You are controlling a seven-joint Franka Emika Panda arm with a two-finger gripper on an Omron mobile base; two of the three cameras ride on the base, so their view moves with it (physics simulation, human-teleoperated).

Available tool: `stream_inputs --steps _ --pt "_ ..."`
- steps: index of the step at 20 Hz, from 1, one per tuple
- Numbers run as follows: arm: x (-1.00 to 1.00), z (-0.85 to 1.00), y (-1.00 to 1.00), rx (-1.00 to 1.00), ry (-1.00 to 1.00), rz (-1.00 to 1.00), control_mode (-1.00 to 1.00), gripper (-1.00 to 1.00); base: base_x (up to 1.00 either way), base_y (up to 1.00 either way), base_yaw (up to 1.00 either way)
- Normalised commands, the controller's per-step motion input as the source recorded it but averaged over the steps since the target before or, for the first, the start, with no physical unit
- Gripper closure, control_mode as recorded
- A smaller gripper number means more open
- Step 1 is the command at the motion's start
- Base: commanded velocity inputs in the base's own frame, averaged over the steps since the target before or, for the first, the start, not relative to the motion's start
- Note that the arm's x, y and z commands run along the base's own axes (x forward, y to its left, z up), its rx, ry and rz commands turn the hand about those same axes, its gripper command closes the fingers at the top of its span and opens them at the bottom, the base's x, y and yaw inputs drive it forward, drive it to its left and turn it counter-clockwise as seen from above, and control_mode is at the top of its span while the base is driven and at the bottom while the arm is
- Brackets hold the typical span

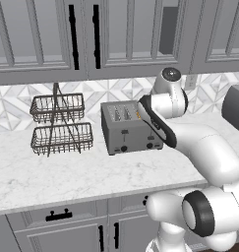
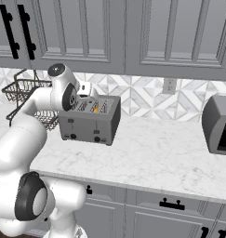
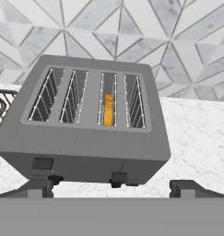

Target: Start the toaster. Once the lever pops up, take the bread to the plate on the dining counter.

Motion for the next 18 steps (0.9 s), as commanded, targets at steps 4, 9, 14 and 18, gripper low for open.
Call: stream_inputs --steps 4,9,14,18 --pt "0.00 0.00 0.00 0.00 0.00 0.00 -1.00 -1.00 0.00 0.00 0.00" --pt "0.00 0.00 0.00 0.00 0.00 0.00 -1.00 -1.00 0.00 0.00 0.00" --pt "0.00 0.00 0.00 0.00 0.00 0.00 -1.00 -1.00 0.00 0.00 0.00" --pt "0.00 0.00 0.00 0.00 0.00 0.00 -1.00 -1.00 0.00 0.00 0.00"
